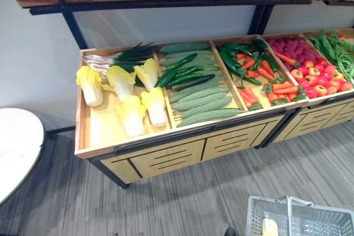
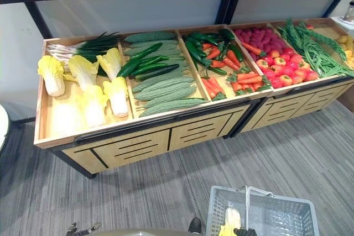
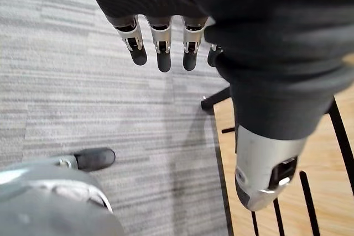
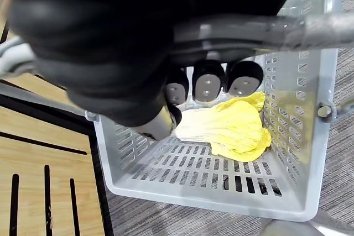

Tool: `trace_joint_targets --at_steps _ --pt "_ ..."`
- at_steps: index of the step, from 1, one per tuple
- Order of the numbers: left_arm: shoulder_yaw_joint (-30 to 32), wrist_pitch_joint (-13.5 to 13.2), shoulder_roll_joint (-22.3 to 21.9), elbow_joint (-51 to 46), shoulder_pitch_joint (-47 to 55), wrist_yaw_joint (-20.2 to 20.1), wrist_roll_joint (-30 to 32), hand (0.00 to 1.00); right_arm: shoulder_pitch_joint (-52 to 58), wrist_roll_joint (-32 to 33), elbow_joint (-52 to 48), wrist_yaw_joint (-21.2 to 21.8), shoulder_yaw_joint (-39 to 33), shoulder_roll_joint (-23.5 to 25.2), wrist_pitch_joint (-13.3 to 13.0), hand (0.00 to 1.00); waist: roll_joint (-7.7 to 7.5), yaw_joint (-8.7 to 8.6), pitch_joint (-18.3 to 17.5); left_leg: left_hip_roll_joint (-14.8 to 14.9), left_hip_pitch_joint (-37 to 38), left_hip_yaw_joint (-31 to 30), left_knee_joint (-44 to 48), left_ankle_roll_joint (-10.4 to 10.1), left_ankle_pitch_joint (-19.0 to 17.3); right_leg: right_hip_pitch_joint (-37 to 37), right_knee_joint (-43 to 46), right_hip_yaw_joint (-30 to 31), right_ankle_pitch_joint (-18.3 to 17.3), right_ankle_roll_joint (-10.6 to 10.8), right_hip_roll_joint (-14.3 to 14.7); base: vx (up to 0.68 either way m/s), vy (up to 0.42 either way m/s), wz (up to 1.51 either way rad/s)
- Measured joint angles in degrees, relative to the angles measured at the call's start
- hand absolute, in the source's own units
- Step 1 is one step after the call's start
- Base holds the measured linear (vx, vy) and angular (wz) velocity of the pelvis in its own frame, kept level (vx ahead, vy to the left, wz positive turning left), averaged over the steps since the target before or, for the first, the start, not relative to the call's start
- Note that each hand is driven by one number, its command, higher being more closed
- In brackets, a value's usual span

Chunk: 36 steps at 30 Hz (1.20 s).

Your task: Pick vegetable in the basket

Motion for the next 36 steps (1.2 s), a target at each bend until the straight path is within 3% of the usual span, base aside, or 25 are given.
trace_joint_targets --at_steps 3,4,6,8,9,10,11,12,13,14,17,19,21,22,24,26,29,30,31,32,33,34,35,36 --pt "-2.92 0.00 0.99 0.27 -0.85 -2.09 -2.56 0.00 0.08 0.60 0.40 0.28 -0.26 -0.31 -0.03 1.00 0.11 -0.42 2.50 2.87 -2.40 0.17 13.27 0.14 -7.76 -0.57 7.31 1.23 -4.17 0.31 -0.73 -0.03 0.022 -0.19" --pt "-4.47 -0.01 1.20 0.28 -1.48 -2.56 -2.56 0.00 0.28 1.00 0.39 0.57 -0.51 -0.64 -0.02 1.00 0.94 -0.40 3.00 4.35 -3.85 0.30 18.71 0.25 -10.82 -1.86 11.04 2.06 -5.33 0.69 -0.83 -0.06 0.050 -0.20" --pt "-5.86 -0.03 1.66 0.36 -2.19 -3.01 -2.49 0.00 0.22 0.99 -0.02 0.94 -1.33 -0.57 -0.08 1.00 1.25 -0.47 3.38 5.44 -5.57 1.77 23.78 0.79 -13.65 -3.47 13.09 4.21 -4.92 1.41 -0.80 -0.07 0.103 -0.53" --pt "-6.33 -0.02 2.49 1.07 -3.30 -2.91 -2.44 0.00 -0.44 1.00 -0.80 0.98 -1.05 -0.24 -0.27 1.00 0.91 -0.42 4.31 6.23 -5.93 5.48 24.85 1.23 -15.26 -5.74 12.41 7.83 -0.84 1.27 -0.26 -0.13 0.143 -0.98" --pt "-6.29 0.00 2.91 1.43 -3.75 -2.72 -2.43 0.00 -0.62 1.03 -1.18 1.00 0.07 -0.14 -0.59 1.00 1.12 -0.58 4.59 6.58 -5.83 8.50 24.38 2.31 -15.35 -7.09 9.08 8.96 6.32 0.83 1.15 -0.28 0.198 -1.35" --pt "-6.15 -0.07 3.06 1.37 -3.92 -2.50 -2.38 0.00 -1.72 1.08 -1.86 1.14 1.03 0.00 -1.00 1.00 2.92 -0.43 5.54 8.27 -5.53 12.93 22.63 4.65 -13.45 -8.01 7.69 7.66 10.57 0.57 2.04 -0.29 0.194 -1.29" --pt "-6.11 -0.07 3.20 1.20 -4.56 -2.47 -2.31 0.00 -2.21 1.13 -1.94 1.20 1.10 0.14 -1.00 1.00 2.84 -0.99 6.48 8.27 -5.26 13.93 21.65 5.18 -12.78 -9.30 13.40 4.69 6.88 -1.94 1.57 -0.30 0.199 -1.01" --pt "-6.04 -0.19 3.83 0.43 -5.11 -2.21 -2.30 0.00 -2.27 2.21 -1.65 1.24 1.06 0.53 -0.89 1.00 2.56 -1.80 8.04 7.86 -3.75 16.20 18.68 5.25 -10.65 -10.71 26.55 -2.25 -2.75 -6.03 -0.33 -0.17 0.122 -0.78" --pt "-5.89 -0.09 4.20 0.42 -4.96 -2.15 -2.30 0.00 -1.98 2.86 -0.83 1.21 1.02 0.62 -0.88 1.00 2.18 -1.76 8.29 7.52 -1.90 18.54 15.64 5.32 -9.01 -10.04 33.73 -6.90 -7.73 -7.69 -1.63 -0.17 0.169 -1.21" --pt "-4.95 0.00 4.10 0.42 -4.20 -2.13 -2.34 0.00 -1.74 2.97 -0.37 1.27 1.08 0.65 -0.60 1.00 2.03 -1.61 8.30 7.01 0.50 22.62 11.79 5.32 -6.98 -7.39 39.07 -11.64 -10.83 -7.55 -2.49 -0.10 0.114 -1.27" --pt "-3.38 0.12 3.74 0.53 -2.39 -2.12 -2.50 0.00 -3.31 2.67 0.84 1.32 1.67 0.62 -0.39 1.00 1.28 -1.04 8.01 6.36 2.93 33.53 8.65 5.09 -5.00 -1.65 40.38 -16.35 -15.34 -5.21 -4.70 -0.06 0.009 -1.91" --pt "-2.48 0.22 3.73 0.68 -3.14 -2.10 -2.57 0.00 -4.96 2.70 1.82 1.47 1.71 0.76 -0.03 1.00 0.52 -0.71 8.24 7.24 2.85 39.63 10.04 4.80 -4.82 -0.24 34.03 -17.28 -16.80 -2.88 -4.60 -0.02 -0.181 -1.79" --pt "-1.73 0.37 3.04 0.64 -4.39 -2.11 -2.59 0.00 -5.79 2.72 1.80 1.46 1.59 0.57 0.01 1.00 0.36 -0.19 8.13 8.64 3.04 44.26 11.93 4.38 -4.61 0.41 25.25 -18.40 -17.44 -2.81 -1.02 -0.03 -0.312 -1.77" --pt "-1.58 0.38 2.04 0.56 -5.80 -2.12 -2.59 0.00 -5.78 2.72 1.61 1.29 1.59 0.04 0.08 1.00 1.00 -0.41 8.07 9.04 3.29 47.20 12.35 3.75 -4.19 1.48 18.37 -16.27 -17.42 -2.83 1.94 -0.03 -0.290 -1.27" --pt "-1.62 0.32 -0.18 0.69 -7.08 -2.13 -2.59 0.00 -5.09 2.69 1.64 1.22 1.64 -0.91 0.93 1.00 2.47 -1.46 8.24 10.70 3.85 47.90 13.75 3.73 -3.99 2.59 13.35 -14.05 -15.62 -4.14 4.88 -0.02 -0.262 -0.98" --pt "-1.76 0.20 -1.37 1.08 -7.38 -2.12 -2.59 0.00 -2.98 2.67 1.55 1.19 2.01 -1.16 1.04 1.00 3.33 -1.87 7.92 12.79 4.48 47.69 16.80 3.62 -3.86 3.40 11.66 -11.82 -15.17 -4.50 6.56 -0.03 -0.165 -0.70" --pt "-1.76 0.10 -1.86 1.03 -7.66 -2.03 -2.60 0.00 -1.65 2.69 1.57 1.29 2.39 -0.82 1.03 1.00 3.45 -1.82 8.15 19.48 4.48 46.88 28.83 3.70 -3.39 3.15 11.29 -8.21 -14.93 -5.09 8.22 -0.06 -0.060 -0.76" --pt "-1.74 0.10 -2.23 1.06 -7.16 -1.99 -2.63 0.00 -1.61 2.70 1.56 1.24 2.91 -0.94 1.01 1.00 3.50 -1.45 8.19 21.78 3.26 42.39 34.41 4.29 -2.34 3.29 10.40 -5.14 -14.43 -5.88 8.79 -0.10 -0.011 -1.13" --pt "-1.61 -0.13 -2.76 0.72 -6.93 -2.00 -4.04 0.00 -2.65 2.69 1.55 1.22 4.28 -1.06 0.98 1.00 2.82 -1.19 8.82 21.09 -0.51 32.77 37.97 3.19 -4.24 3.19 9.64 -1.52 -14.24 -6.18 8.59 -0.07 0.014 -1.15" --pt "-1.80 -0.16 -2.82 0.49 -7.04 -1.95 -4.82 0.00 -3.36 2.68 1.58 1.18 4.32 -1.30 0.99 1.00 3.13 -1.12 9.18 19.04 -1.98 26.79 37.65 2.55 -5.74 3.19 9.57 -0.18 -13.91 -6.28 8.26 -0.06 0.051 -1.12" --pt "-1.88 -0.17 -2.85 0.24 -7.02 -1.77 -5.06 0.00 -3.64 2.61 1.58 1.15 4.48 -1.64 0.93 1.00 3.17 -1.08 9.67 14.67 -3.99 16.47 35.51 1.84 -8.03 3.17 9.61 2.41 -13.49 -5.98 7.65 -0.05 0.090 -1.26" --pt "-2.37 -0.50 -2.69 0.15 -6.84 -1.27 -6.55 0.00 -3.62 2.40 1.57 1.16 4.63 -1.86 0.72 1.00 3.32 0.05 9.72 9.48 -4.64 7.27 30.45 1.30 -9.85 3.23 9.67 5.65 -13.09 -5.36 7.10 -0.04 0.107 -1.15" --pt "-2.42 -0.58 -2.69 0.14 -6.72 -1.24 -6.70 0.00 -3.63 2.27 1.56 1.17 4.69 -1.87 0.68 1.00 3.37 0.15 9.69 8.64 -4.84 5.43 29.24 1.18 -10.14 3.22 9.64 6.14 -13.01 -5.23 7.05 -0.03 0.145 -0.99" --pt "-2.72 -0.87 -2.62 0.07 -6.42 -1.18 -7.08 0.00 -3.78 2.04 1.45 1.19 4.87 -1.99 0.42 1.00 3.60 0.18 9.74 6.21 -5.13 -0.64 24.15 1.19 -10.12 3.15 9.27 7.38 -12.78 -4.80 7.04 -0.05 0.177 -0.59"
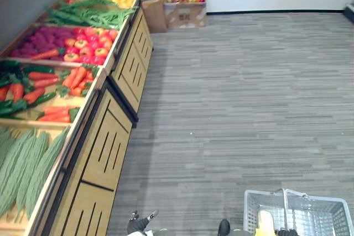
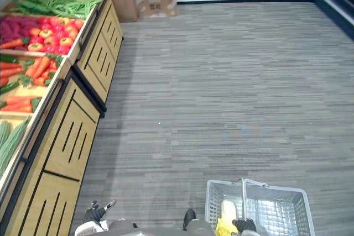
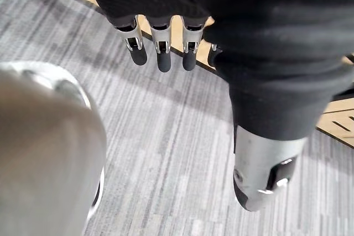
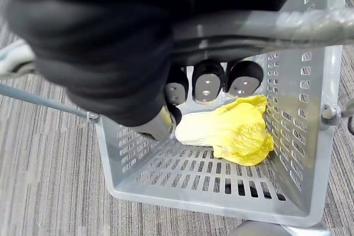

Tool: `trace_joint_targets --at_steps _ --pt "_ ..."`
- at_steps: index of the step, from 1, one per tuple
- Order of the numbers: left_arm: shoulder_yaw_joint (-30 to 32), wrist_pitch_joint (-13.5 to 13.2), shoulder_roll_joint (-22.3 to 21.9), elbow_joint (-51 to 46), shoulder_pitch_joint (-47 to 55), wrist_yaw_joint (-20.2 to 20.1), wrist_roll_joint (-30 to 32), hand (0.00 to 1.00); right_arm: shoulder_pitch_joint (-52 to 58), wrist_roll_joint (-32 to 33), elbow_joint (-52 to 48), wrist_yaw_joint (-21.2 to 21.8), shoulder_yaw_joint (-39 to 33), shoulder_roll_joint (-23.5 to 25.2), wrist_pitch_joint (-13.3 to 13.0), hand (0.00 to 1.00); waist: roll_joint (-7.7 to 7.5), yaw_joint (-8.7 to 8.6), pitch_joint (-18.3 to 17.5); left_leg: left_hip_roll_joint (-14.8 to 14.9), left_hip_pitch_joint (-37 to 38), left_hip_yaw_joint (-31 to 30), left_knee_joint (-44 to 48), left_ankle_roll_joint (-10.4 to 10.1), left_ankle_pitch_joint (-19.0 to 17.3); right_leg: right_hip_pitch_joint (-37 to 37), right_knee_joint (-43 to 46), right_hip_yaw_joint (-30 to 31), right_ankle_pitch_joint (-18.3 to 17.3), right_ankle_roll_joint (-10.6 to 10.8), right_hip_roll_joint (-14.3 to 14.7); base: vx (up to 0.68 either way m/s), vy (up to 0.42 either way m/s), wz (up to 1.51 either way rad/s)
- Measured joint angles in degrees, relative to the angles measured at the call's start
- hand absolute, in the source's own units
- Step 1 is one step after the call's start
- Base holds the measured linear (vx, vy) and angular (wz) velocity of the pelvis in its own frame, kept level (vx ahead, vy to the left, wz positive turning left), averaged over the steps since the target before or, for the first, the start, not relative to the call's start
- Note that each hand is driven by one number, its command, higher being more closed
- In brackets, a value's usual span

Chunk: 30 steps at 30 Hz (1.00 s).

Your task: Pick vegetable in the basket

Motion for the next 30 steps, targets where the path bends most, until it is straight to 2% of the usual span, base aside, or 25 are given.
trace_joint_targets --at_steps 1,2,3,5,7,11,14,16,18,19,20,22,23,24,25,27,28,29,30 --pt "-0.12 -0.25 -0.07 -0.10 0.03 -0.04 0.01 0.00 0.13 -0.01 -0.05 0.02 0.12 -0.07 -0.38 1.00 0.57 0.02 0.12 -1.25 -0.07 -5.11 -6.09 -0.07 0.97 -0.01 -0.90 1.16 0.09 0.39 0.47 -0.05 0.194 -0.60" --pt "-0.19 -0.29 -0.20 -0.09 0.19 -0.07 0.01 0.00 0.25 -0.01 -0.17 0.03 0.17 -0.37 -0.49 1.00 1.12 0.04 -0.01 -1.37 -0.11 -6.96 -8.81 -0.22 2.38 -0.01 -1.41 1.64 0.39 0.88 0.98 -0.01 0.259 -0.53" --pt "-0.24 -0.24 -0.26 0.18 0.49 -0.16 -0.02 0.00 0.69 -0.01 -0.42 0.06 0.24 -0.67 -0.47 1.00 2.50 0.26 -0.41 -1.22 0.21 -8.61 -11.73 -1.65 2.05 0.12 -2.69 2.35 1.05 2.44 1.63 0.03 0.218 -0.30" --pt "-1.11 -0.36 0.62 0.09 0.36 -0.14 0.16 0.00 1.45 0.05 -0.64 0.30 0.26 0.09 -0.71 1.00 0.87 0.15 -0.96 -3.83 -0.80 -8.12 -13.43 -0.75 2.26 -0.01 -5.11 1.83 2.99 4.19 -0.49 0.06 0.204 -0.01" --pt "-1.40 -0.30 1.47 0.15 0.39 -0.21 0.19 0.00 2.35 0.08 -0.63 0.11 0.19 0.34 -0.70 1.00 0.29 0.02 -1.04 -5.86 -0.55 -8.22 -14.53 0.28 2.69 0.07 -5.38 1.64 3.65 5.21 -2.29 0.08 0.184 0.19" --pt "-3.91 -0.30 2.51 0.17 0.82 -0.38 0.77 0.00 3.33 0.06 -0.88 0.03 0.61 0.22 -0.70 1.00 0.82 0.11 -1.31 -8.99 1.44 -8.83 -17.69 1.85 3.62 1.01 -5.50 0.54 3.76 6.17 -4.88 0.10 0.132 0.15" --pt "-4.99 -0.30 2.68 0.23 0.73 -1.02 0.99 0.00 3.27 0.04 -1.08 0.08 0.94 0.24 -0.69 1.00 0.62 0.16 -1.35 -9.84 1.70 -10.05 -18.63 2.09 3.77 1.44 -5.45 -1.12 3.71 6.75 -5.62 0.11 0.056 0.20" --pt "-5.18 -0.29 3.00 0.24 0.72 -1.19 0.99 0.00 3.35 0.06 -1.08 0.10 0.82 0.28 -0.58 1.00 0.12 0.62 -1.37 -10.08 2.30 -10.21 -18.73 2.47 3.53 1.98 -4.76 -1.73 3.13 7.57 -6.05 0.09 0.026 0.14" --pt "-5.68 -0.27 3.39 0.28 0.72 -1.48 1.02 0.00 3.22 0.05 -1.08 0.10 0.52 0.23 -0.52 1.00 -0.23 1.22 -1.31 -10.40 3.09 -10.10 -18.63 3.24 2.78 1.42 -1.49 -1.85 1.22 8.15 -6.79 0.09 0.046 0.05" --pt "-5.87 -0.27 3.72 0.29 0.75 -1.58 1.02 0.00 2.95 0.05 -1.17 0.08 0.38 0.25 -0.53 1.00 -0.71 1.29 -1.23 -10.93 3.19 -10.08 -18.31 3.55 1.90 0.16 2.46 -1.84 -1.02 8.44 -8.04 0.05 0.066 0.05" --pt "-5.94 -0.24 3.82 0.39 0.75 -1.63 1.04 0.00 2.72 0.05 -1.27 0.08 0.11 0.26 -0.53 1.00 -0.81 1.27 -1.18 -11.02 3.25 -10.12 -18.21 3.60 1.16 -0.83 5.07 -1.79 -1.81 8.55 -8.51 0.05 0.085 -0.04" --pt "-6.37 -0.15 4.16 0.84 1.58 -1.71 1.14 0.00 1.52 0.07 -2.40 0.05 0.12 0.56 -0.55 1.00 -0.76 1.44 -0.99 -10.88 4.75 -9.41 -17.41 4.40 -1.31 -7.86 21.33 -0.83 -2.38 7.89 -10.19 0.08 0.085 -0.24" --pt "-6.38 -0.06 4.49 0.84 1.99 -1.76 1.19 0.00 1.35 0.07 -2.57 0.10 0.16 0.78 -0.60 1.00 -1.17 1.42 -0.68 -11.02 5.65 -8.98 -17.27 4.49 -1.70 -9.54 25.99 -0.30 -1.97 7.20 -10.91 0.13 0.095 -0.25" --pt "-6.34 0.45 5.13 0.86 2.77 -1.82 1.20 0.00 1.12 0.09 -2.61 0.10 0.27 1.34 -0.63 1.00 -1.68 1.37 -0.17 -11.16 7.84 -8.99 -16.87 5.09 -2.29 -12.40 34.43 -0.20 -0.30 4.34 -12.35 0.16 0.077 -0.14" --pt "-6.35 0.83 5.74 0.85 3.17 -1.81 1.24 0.00 1.29 0.19 -2.58 0.21 1.22 2.33 -0.67 1.00 -1.92 1.18 -0.04 -10.93 9.52 -9.16 -16.33 5.64 -3.45 -14.57 40.17 0.07 -1.10 3.41 -12.50 0.19 0.061 -0.10" --pt "-6.24 0.97 6.32 0.89 3.10 -1.77 1.25 0.00 1.75 0.63 -2.56 0.65 2.49 3.63 -0.88 1.00 -2.54 1.10 0.11 -10.28 10.85 -9.52 -16.26 5.82 -4.18 -16.55 42.43 -1.15 -4.94 3.39 -11.50 0.24 0.004 0.11" --pt "-5.60 0.97 6.23 0.89 2.47 -1.76 1.26 0.00 1.51 0.66 -2.56 1.35 3.01 4.05 -0.88 1.00 -2.02 0.76 0.40 -9.20 11.14 -9.92 -16.70 5.67 -4.37 -18.94 38.97 -3.30 -6.55 3.03 -9.24 0.33 -0.031 0.25" --pt "-5.17 0.97 6.12 0.89 2.25 -1.76 1.26 0.00 1.24 0.66 -2.56 1.47 3.05 3.99 -0.88 1.00 -1.63 0.57 0.68 -8.64 11.24 -10.10 -16.80 5.56 -4.44 -19.61 36.30 -4.15 -6.51 3.07 -8.25 0.37 -0.054 0.22" --pt "-4.46 0.97 5.64 0.90 1.47 -1.75 1.25 0.00 0.51 0.66 -2.55 1.45 3.05 3.74 -0.86 1.00 -0.98 0.32 1.17 -7.69 11.76 -10.10 -17.37 5.16 -4.63 -21.10 29.75 -5.15 -6.00 3.61 -6.29 0.35 -0.060 0.11"
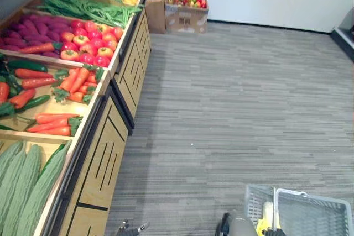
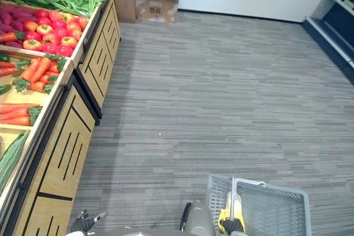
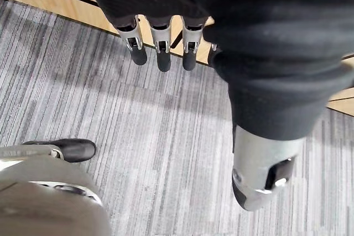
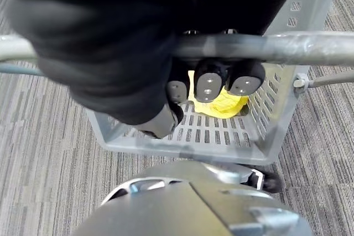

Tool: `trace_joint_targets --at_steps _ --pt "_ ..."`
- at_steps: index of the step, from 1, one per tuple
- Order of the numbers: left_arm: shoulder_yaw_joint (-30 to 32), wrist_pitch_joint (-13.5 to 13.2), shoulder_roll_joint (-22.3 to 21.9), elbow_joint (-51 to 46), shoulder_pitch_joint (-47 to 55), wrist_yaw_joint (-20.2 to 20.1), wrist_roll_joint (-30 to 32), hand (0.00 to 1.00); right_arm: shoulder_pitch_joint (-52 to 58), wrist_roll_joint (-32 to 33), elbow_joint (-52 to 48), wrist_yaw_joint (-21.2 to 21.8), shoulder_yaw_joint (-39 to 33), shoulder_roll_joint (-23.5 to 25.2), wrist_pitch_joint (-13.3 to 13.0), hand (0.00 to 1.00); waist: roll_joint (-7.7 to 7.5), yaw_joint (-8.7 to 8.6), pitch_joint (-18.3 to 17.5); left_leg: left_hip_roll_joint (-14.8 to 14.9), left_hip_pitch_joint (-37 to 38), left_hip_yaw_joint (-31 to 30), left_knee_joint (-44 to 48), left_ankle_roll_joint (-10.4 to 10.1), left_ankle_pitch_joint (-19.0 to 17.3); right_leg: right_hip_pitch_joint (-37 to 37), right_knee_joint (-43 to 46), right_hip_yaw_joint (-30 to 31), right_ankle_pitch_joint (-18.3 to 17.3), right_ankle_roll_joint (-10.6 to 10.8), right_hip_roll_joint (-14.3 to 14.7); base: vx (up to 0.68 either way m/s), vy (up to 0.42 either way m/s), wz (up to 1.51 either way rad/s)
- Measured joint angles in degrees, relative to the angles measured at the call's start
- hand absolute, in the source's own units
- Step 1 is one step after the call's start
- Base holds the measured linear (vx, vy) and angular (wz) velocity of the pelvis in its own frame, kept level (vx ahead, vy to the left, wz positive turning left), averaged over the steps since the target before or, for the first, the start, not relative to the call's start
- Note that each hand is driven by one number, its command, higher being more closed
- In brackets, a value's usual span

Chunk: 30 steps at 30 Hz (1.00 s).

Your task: Pick vegetable in the basket

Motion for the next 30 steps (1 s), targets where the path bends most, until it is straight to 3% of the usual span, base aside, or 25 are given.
trace_joint_targets --at_steps 1,2,4,5,7,8,10,12,13,16,18,20,22,23,24,26,27,28,30 --pt "0.14 0.00 -0.19 0.04 -0.47 0.15 0.01 0.00 -0.22 -0.01 -0.01 -0.01 -0.03 -0.32 0.00 1.00 0.42 -0.35 0.62 0.67 0.99 0.03 -0.70 -0.11 0.02 -0.40 -6.76 -0.08 1.55 0.53 1.52 0.39 -0.106 0.16" --pt "0.56 -0.02 -0.42 0.04 -0.91 0.33 0.02 0.00 -0.62 0.00 -0.03 -0.07 -0.24 -0.43 0.00 1.00 0.47 -0.92 1.09 1.14 2.32 0.00 -1.48 -0.25 0.08 -0.66 -16.67 0.39 5.89 0.96 2.65 0.36 -0.117 0.20" --pt "1.09 -0.04 -0.73 0.06 -1.39 0.39 0.09 0.00 -0.81 0.01 -0.03 -0.02 -0.91 -0.26 0.15 1.00 -0.88 -1.92 1.91 0.58 4.99 -0.19 -2.07 -1.09 -0.43 -1.19 -26.65 3.58 10.58 2.52 1.99 0.53 -0.226 0.49" --pt "1.81 -0.04 -1.05 0.04 -1.65 0.32 0.99 0.00 0.17 0.04 0.01 0.01 -1.70 -0.20 0.65 1.00 -1.70 -2.44 1.96 1.01 7.35 -0.96 -2.42 -3.43 -2.47 -1.99 -25.92 5.80 12.80 1.95 1.50 0.60 -0.289 0.55" --pt "2.55 -0.09 -1.93 0.08 -2.20 0.24 1.69 0.00 0.80 0.03 0.17 -0.13 -2.98 -0.33 0.88 1.00 -0.47 -2.29 1.57 3.06 8.40 -1.52 -1.75 -4.05 -3.48 -3.60 -20.81 6.34 16.05 0.93 3.08 0.54 -0.300 0.15" --pt "3.59 -0.14 -3.64 0.14 -2.77 0.30 1.85 0.00 0.46 -0.01 0.18 0.03 -4.71 -0.50 0.68 1.00 1.28 -1.99 0.69 6.18 5.95 -1.58 3.26 -4.85 -2.84 -6.06 -15.94 5.47 14.15 -1.90 5.50 0.56 -0.360 -0.12" --pt "3.87 -0.07 -4.46 0.39 -2.81 0.25 1.84 0.00 -0.08 -0.04 0.32 0.27 -5.72 -0.18 0.64 1.00 2.05 -2.02 0.37 8.74 2.77 -2.10 10.09 -6.23 -0.23 -5.39 -15.93 4.29 12.14 -4.18 7.70 0.61 -0.413 -0.12" --pt "3.88 -0.03 -5.04 0.23 -2.97 -0.04 1.66 0.00 0.28 -0.57 0.42 0.79 -5.75 -0.23 0.66 1.00 2.17 -2.23 0.31 11.05 -3.76 -4.96 23.44 -6.18 6.50 -1.65 -17.82 2.81 10.48 -5.15 9.20 0.58 -0.298 0.18" --pt "3.99 -0.04 -5.39 0.02 -3.00 -0.20 1.35 0.00 0.79 -0.50 0.42 0.67 -5.72 -0.31 0.88 1.00 2.22 -2.15 0.41 12.65 -9.14 -7.23 35.51 -6.87 11.62 2.47 -20.44 1.62 9.80 -6.15 9.84 0.45 -0.162 0.30" --pt "4.47 -0.14 -5.65 -3.12 -3.10 -0.19 0.97 0.00 1.22 0.12 0.31 0.04 -5.71 -0.31 1.44 1.00 1.35 -0.22 1.03 14.66 -18.50 -5.29 55.62 -6.43 9.59 14.36 -25.93 0.74 8.30 -7.16 10.99 0.51 -0.173 0.24" --pt "4.37 -0.21 -5.88 -4.65 -3.30 -0.13 0.90 0.00 1.40 0.17 0.18 -0.22 -5.65 -0.36 1.47 1.00 0.76 1.13 1.09 14.18 -23.39 -2.69 57.30 -6.16 7.18 18.89 -28.81 0.41 7.68 -7.06 10.86 0.39 -0.090 0.14" --pt "4.41 -0.25 -5.90 -5.17 -3.76 -0.13 0.28 0.00 0.98 0.17 -0.35 -0.34 -5.97 -0.44 1.36 1.00 0.86 1.54 1.12 13.83 -28.40 1.40 53.40 -5.54 5.43 21.62 -30.88 -0.35 6.92 -6.22 10.06 0.35 0.019 0.25" --pt "4.48 -0.27 -5.96 -5.23 -4.02 0.01 -1.15 0.00 0.59 0.15 -1.05 -0.47 -7.56 -0.35 1.15 1.00 0.75 1.83 1.12 13.80 -29.72 10.33 41.62 -4.79 4.74 24.56 -32.58 -1.88 6.36 -4.55 8.02 0.31 0.107 0.46" --pt "4.52 -0.20 -6.17 -5.13 -3.99 0.30 -1.24 0.00 1.07 0.21 -2.02 -0.58 -8.60 -0.29 1.11 1.00 0.81 1.66 1.01 12.57 -29.14 17.19 30.43 -3.49 5.70 26.50 -33.20 -3.55 5.35 -2.89 6.25 0.31 0.155 0.62" --pt "4.56 -0.16 -6.34 -5.06 -3.99 0.42 -1.24 0.00 1.29 0.35 -2.26 -0.59 -9.18 -0.35 1.07 1.00 0.84 1.59 0.99 11.58 -28.47 19.10 25.22 -3.28 6.68 27.18 -33.20 -4.36 4.85 -2.12 5.55 0.40 0.216 0.71" --pt "5.43 -0.15 -7.20 -4.33 -3.52 0.89 -1.25 0.00 1.92 0.52 -2.35 -0.84 -10.59 -0.61 1.08 1.00 1.78 2.05 0.47 8.41 -26.28 21.95 9.36 -3.07 11.91 29.12 -33.16 -5.57 3.11 0.25 4.78 0.38 0.225 0.43" --pt "6.45 -0.17 -7.53 -4.15 -3.34 1.08 -1.30 0.00 2.09 0.55 -2.20 -1.14 -10.81 -0.71 1.18 1.00 1.91 2.79 0.13 7.55 -25.07 21.63 6.42 0.13 17.76 29.80 -33.06 -5.25 2.32 1.21 4.56 0.40 0.236 0.26" --pt "7.30 -0.12 -7.39 -4.12 -3.31 1.42 -1.23 0.00 1.78 0.55 -2.03 -1.39 -10.59 0.30 1.29 1.00 0.69 3.08 -0.77 5.40 -24.62 22.05 5.56 2.35 17.59 30.11 -33.23 -4.60 1.75 0.82 3.39 0.39 0.226 0.26" --pt "8.14 -0.13 -6.12 -4.17 -3.32 1.57 -1.28 0.00 1.17 0.52 -1.98 -1.18 -10.18 2.36 1.03 1.00 -1.68 3.08 -1.02 3.61 -24.85 22.15 7.21 3.83 15.39 30.60 -33.18 -2.43 2.04 0.71 1.57 0.36 0.193 0.31"
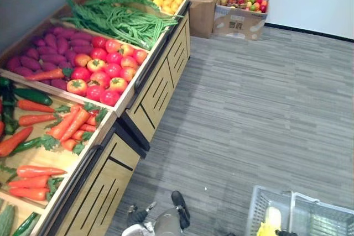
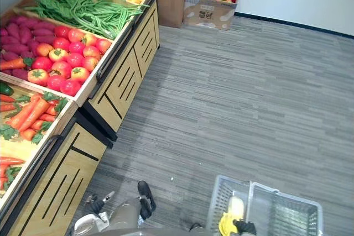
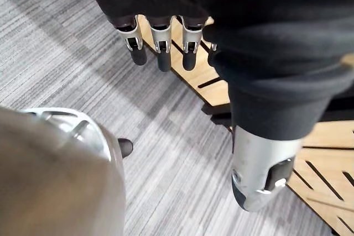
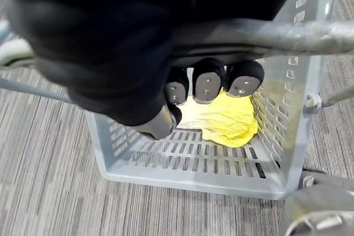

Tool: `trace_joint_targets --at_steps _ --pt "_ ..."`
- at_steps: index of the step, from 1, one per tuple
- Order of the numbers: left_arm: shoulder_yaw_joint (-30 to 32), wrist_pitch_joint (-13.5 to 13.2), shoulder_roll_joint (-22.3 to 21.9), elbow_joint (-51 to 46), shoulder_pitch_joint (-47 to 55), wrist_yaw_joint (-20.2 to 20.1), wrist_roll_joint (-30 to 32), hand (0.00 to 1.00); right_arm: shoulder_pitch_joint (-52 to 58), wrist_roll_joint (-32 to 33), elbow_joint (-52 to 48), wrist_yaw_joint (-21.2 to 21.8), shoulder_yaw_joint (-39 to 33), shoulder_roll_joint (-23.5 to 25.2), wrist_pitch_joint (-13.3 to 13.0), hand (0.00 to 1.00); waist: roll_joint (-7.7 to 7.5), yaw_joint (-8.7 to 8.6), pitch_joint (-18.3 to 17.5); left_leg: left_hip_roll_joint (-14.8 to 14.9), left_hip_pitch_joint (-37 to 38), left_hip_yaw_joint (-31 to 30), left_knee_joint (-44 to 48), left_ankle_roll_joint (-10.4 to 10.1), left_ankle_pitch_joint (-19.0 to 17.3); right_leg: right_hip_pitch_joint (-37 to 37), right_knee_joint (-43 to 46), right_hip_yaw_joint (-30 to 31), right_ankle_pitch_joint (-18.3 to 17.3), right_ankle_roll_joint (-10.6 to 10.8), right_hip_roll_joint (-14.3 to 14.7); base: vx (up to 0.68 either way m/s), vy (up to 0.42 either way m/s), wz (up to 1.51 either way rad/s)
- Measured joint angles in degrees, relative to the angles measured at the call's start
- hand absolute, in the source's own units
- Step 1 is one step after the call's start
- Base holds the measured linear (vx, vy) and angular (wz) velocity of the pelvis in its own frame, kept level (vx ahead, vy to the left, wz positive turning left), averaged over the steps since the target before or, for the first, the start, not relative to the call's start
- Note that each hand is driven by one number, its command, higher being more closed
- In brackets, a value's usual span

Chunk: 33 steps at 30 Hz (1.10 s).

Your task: Pick vegetable in the basket

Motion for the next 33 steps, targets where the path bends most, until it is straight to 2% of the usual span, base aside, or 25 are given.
trace_joint_targets --at_steps 1,2,5,6,7,8,9,10,11,12,13,15,16,17,18,20,21,22,23,24,25,26,28,29,33 --pt "0.80 0.13 0.65 0.25 0.05 -0.03 0.05 0.00 -0.40 -0.01 0.24 0.09 0.00 1.14 0.03 1.00 -0.82 0.21 -0.52 -0.36 0.27 0.08 2.17 1.31 -1.43 1.04 -0.01 1.51 1.25 -0.04 -0.70 0.47 0.235 0.25" --pt "1.27 0.08 0.68 1.27 0.57 0.01 0.08 0.00 -0.92 -0.01 0.79 0.54 0.00 1.83 0.02 1.00 -1.24 0.33 -1.74 -0.94 0.99 0.17 2.98 1.71 -2.62 1.87 0.04 2.76 3.62 0.57 -1.29 0.33 0.154 0.17" --pt "1.21 0.25 1.22 2.36 0.62 -0.08 0.32 0.00 -1.23 -0.04 2.53 0.98 -0.09 1.48 0.15 1.00 -1.08 1.08 -3.78 -2.21 2.48 -0.25 0.86 1.09 -4.11 0.73 3.80 3.84 5.15 1.12 -1.97 0.24 0.133 0.12" --pt "0.14 0.80 0.98 2.38 0.70 -0.16 0.35 0.00 -1.31 -0.28 2.84 0.80 -0.40 0.53 -0.19 1.00 -0.63 1.07 -4.14 -2.96 4.12 -0.94 -1.01 0.75 -4.57 -1.33 10.42 3.87 5.04 1.31 -2.94 0.23 0.163 0.23" --pt "-1.17 1.03 1.36 2.33 1.21 -0.19 0.31 0.00 -1.91 -0.61 2.40 1.20 0.34 -0.46 -1.18 1.00 -0.43 1.13 -4.25 -3.76 6.59 -1.62 -3.07 0.01 -5.40 -5.05 21.11 4.21 5.61 2.66 -4.61 0.22 0.167 0.25" --pt "-2.03 1.14 1.84 2.29 1.60 -0.19 0.32 0.00 -2.37 -0.60 2.35 1.20 0.51 -0.78 -1.29 1.00 -0.55 1.06 -4.36 -4.22 7.92 -1.91 -3.72 -0.02 -5.66 -7.09 27.02 4.72 6.92 4.68 -5.75 0.27 0.186 0.32" --pt "-4.08 1.28 2.81 2.26 2.34 -0.20 0.55 0.00 -3.08 -0.59 2.32 1.24 1.12 -1.06 -1.59 1.00 -1.12 0.60 -4.44 -5.45 10.50 -3.47 -4.54 -0.16 -6.53 -10.94 38.25 6.99 11.16 8.17 -7.74 0.24 0.135 0.70" --pt "-5.58 1.34 4.09 2.24 2.69 -0.42 0.93 0.00 -3.12 -0.59 2.40 1.38 2.25 -0.91 -1.90 1.00 -1.59 -0.47 -4.25 -6.19 12.63 -6.23 -4.44 0.01 -7.70 -14.14 48.50 7.74 11.44 8.60 -8.42 0.35 0.111 0.86" --pt "-6.04 1.35 4.39 2.25 2.82 -0.59 0.94 0.00 -3.16 -0.59 2.39 1.53 2.64 -0.90 -1.99 1.00 -1.65 -0.69 -4.23 -6.30 13.72 -7.45 -4.45 0.38 -8.39 -15.55 52.35 7.66 10.87 7.74 -8.40 0.27 0.032 0.99" --pt "-6.21 1.33 4.40 2.24 3.20 -0.93 1.00 0.00 -3.27 -0.55 2.33 1.67 3.14 -0.95 -2.02 1.00 -1.46 -0.71 -4.15 -6.30 15.79 -9.42 -4.63 0.32 -9.23 -18.23 56.94 6.45 8.89 5.89 -8.13 0.34 0.030 0.78" --pt "-6.20 1.37 4.36 2.29 3.42 -1.04 1.02 0.00 -3.42 -0.54 2.32 1.80 3.34 -0.92 -2.07 1.00 -1.33 -0.71 -4.07 -6.28 16.88 -10.45 -4.84 0.10 -9.74 -19.86 57.34 4.88 6.25 5.05 -8.28 0.30 0.009 0.85" --pt "-6.07 1.49 4.15 2.31 4.13 -1.07 1.01 0.00 -3.43 -0.47 2.44 1.89 3.26 -0.80 -2.16 1.00 -0.93 -0.86 -4.10 -6.28 18.32 -14.53 -4.93 0.10 -10.45 -21.73 51.55 0.93 1.06 2.73 -8.43 0.30 -0.033 1.06" --pt "-5.89 1.46 4.13 2.30 4.08 -1.06 0.96 0.00 -3.37 -0.48 2.63 1.98 3.13 -0.76 -2.14 1.00 -0.80 -1.39 -4.09 -6.25 18.20 -17.72 -4.92 -0.09 -10.65 -22.42 43.26 0.07 0.40 1.98 -7.73 0.39 -0.143 1.70" --pt "-5.10 1.44 3.81 2.32 3.80 -1.06 0.74 0.00 -3.45 -0.52 3.01 2.00 2.49 -0.80 -2.13 1.00 -0.45 -1.88 -3.88 -5.94 18.05 -21.80 -4.96 -1.12 -10.43 -22.48 30.34 3.16 0.65 2.24 -5.17 0.41 -0.182 1.60" --pt "-4.79 1.44 3.70 2.34 3.77 -1.08 0.67 0.00 -3.55 -0.53 3.25 2.01 2.16 -0.78 -2.12 1.00 -0.26 -1.90 -3.78 -5.73 18.09 -23.54 -4.89 -1.43 -10.39 -22.42 25.58 5.56 0.94 2.45 -3.96 0.46 -0.252 1.41" --pt "-4.64 1.39 3.68 2.36 3.73 -1.08 0.50 0.00 -3.75 -0.42 4.05 2.16 1.87 -0.59 -1.92 1.00 0.52 -2.06 -3.32 -4.50 17.67 -29.65 -4.83 -2.79 -10.38 -21.80 12.25 14.18 3.57 2.70 -0.06 0.42 -0.294 1.33" --pt "-4.59 1.37 3.67 2.36 3.68 -1.08 0.35 0.00 -3.77 -0.40 4.16 2.22 1.33 -0.43 -1.93 1.00 0.64 -2.17 -3.07 -4.12 17.49 -31.79 -4.71 -3.49 -10.37 -21.33 9.27 16.71 5.28 2.65 0.62 0.39 -0.361 1.92" --pt "-4.25 1.22 3.73 2.39 2.72 -1.10 0.13 0.00 -3.67 -0.41 4.26 2.34 -0.29 0.02 -1.91 1.00 -0.27 -2.12 -2.82 -3.84 16.72 -36.88 -4.05 -5.43 -10.92 -19.36 3.64 21.28 10.88 2.36 1.18 0.33 -0.420 1.79" --pt "-3.95 1.13 3.93 2.38 2.33 -1.16 0.07 0.00 -3.40 -0.41 4.28 2.36 -0.73 0.31 -1.89 1.00 -0.90 -2.37 -2.60 -4.10 16.47 -38.90 -3.81 -6.58 -11.43 -18.57 3.83 22.78 14.97 2.40 0.75 0.32 -0.441 2.17" --pt "-3.57 0.79 3.56 3.66 1.10 -1.41 0.05 0.00 -3.28 -0.46 4.63 2.20 -2.29 0.35 -1.81 1.00 -0.02 -2.00 -2.24 -2.16 16.24 -41.55 -3.75 -8.25 -12.41 -17.32 5.76 22.45 9.50 4.15 1.73 0.28 -0.446 1.40" --pt "-3.23 0.67 2.71 4.07 0.87 -1.51 0.05 0.00 -3.55 -0.54 4.56 2.21 -2.35 -0.32 -1.80 1.00 1.05 -1.35 -2.06 -0.56 15.90 -41.68 -3.51 -8.84 -12.30 -17.34 6.71 21.18 9.04 3.63 2.96 0.23 -0.384 1.37" --pt "-3.05 0.76 1.49 5.09 1.14 -1.78 0.05 0.00 -3.72 -0.55 3.94 2.36 -2.36 -1.31 -1.97 1.00 2.31 -1.12 -1.97 1.40 15.54 -42.02 -3.72 -10.39 -10.56 -17.32 9.26 19.06 7.23 2.74 4.23 0.20 -0.362 1.06" --pt "-1.42 0.73 1.25 5.11 1.35 -2.03 0.00 0.00 -3.30 -0.58 3.88 2.37 -2.41 -1.73 -1.83 1.00 2.10 -1.43 -1.86 1.97 15.90 -43.58 -5.76 -12.38 -7.12 -15.48 12.24 13.68 2.07 0.96 3.99 0.12 -0.320 1.49" --pt "-0.49 0.58 0.88 5.12 1.62 -2.06 -0.01 0.00 -3.27 -0.59 4.05 2.39 -2.40 -1.90 -1.82 1.00 2.28 -1.47 -1.96 2.77 15.31 -44.66 -6.76 -12.98 -5.79 -14.39 11.86 10.77 0.89 -0.11 4.43 0.08 -0.322 1.30" --pt "3.25 0.50 -0.33 5.40 1.88 -2.17 -4.52 0.00 -4.66 -0.62 4.71 2.42 -2.36 -2.45 -1.74 1.00 3.44 -0.49 -2.68 4.46 11.58 -45.03 -10.03 -13.83 -0.67 -14.56 8.60 5.23 1.07 -1.25 5.96 -0.01 -0.168 0.84"
